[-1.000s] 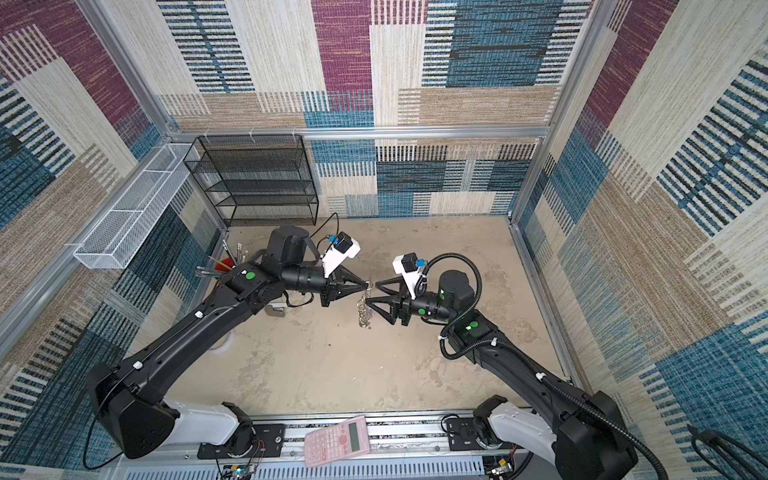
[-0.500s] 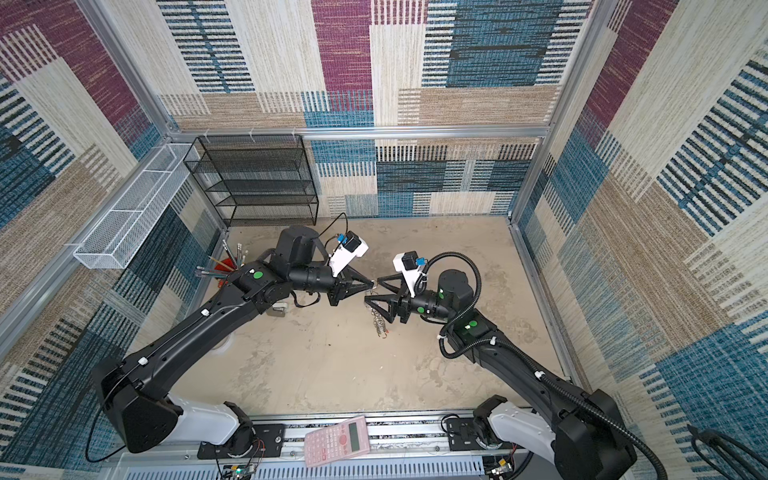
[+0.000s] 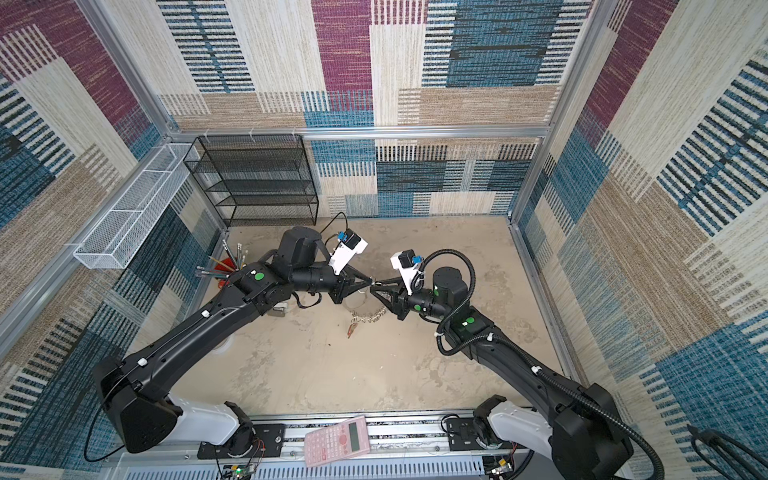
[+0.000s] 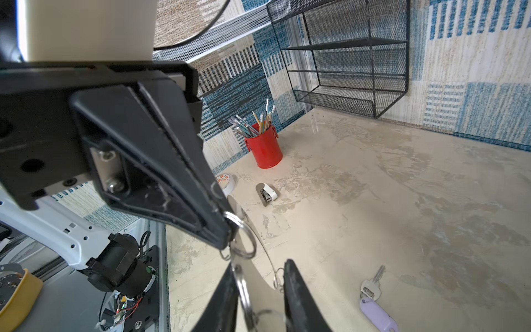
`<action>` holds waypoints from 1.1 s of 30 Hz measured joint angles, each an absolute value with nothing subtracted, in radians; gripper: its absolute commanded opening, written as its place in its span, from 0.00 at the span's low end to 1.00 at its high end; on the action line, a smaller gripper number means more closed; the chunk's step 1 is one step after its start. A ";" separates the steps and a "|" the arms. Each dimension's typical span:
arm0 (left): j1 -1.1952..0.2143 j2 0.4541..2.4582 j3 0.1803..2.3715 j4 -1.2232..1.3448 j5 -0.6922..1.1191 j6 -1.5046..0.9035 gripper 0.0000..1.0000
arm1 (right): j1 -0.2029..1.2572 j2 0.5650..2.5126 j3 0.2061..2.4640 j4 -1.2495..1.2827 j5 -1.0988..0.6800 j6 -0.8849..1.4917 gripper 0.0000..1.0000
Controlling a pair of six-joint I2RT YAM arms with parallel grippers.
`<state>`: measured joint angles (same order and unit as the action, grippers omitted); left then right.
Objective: Attach keys to a key ring
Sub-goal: Pick up the keyring from the center of the table.
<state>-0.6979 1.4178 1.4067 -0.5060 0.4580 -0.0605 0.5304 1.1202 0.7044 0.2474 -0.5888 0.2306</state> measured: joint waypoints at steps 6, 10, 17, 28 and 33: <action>-0.703 1.418 1.407 -0.506 0.421 -0.080 0.00 | 0.533 1.121 0.703 0.251 -0.614 0.224 0.13; -0.707 1.418 1.407 -0.517 0.406 -0.091 0.00 | 0.535 1.120 0.696 0.261 -0.620 0.223 0.02; -0.719 1.426 1.432 -0.552 0.381 -0.094 0.00 | 0.540 1.124 0.699 0.260 -0.617 0.220 0.00; -0.722 1.552 1.663 -0.802 0.346 -0.073 0.00 | 0.571 1.148 0.722 0.242 -0.553 0.193 0.00; -0.722 1.636 1.792 -0.937 0.343 -0.047 0.00 | 0.575 1.147 0.722 0.226 -0.517 0.182 0.00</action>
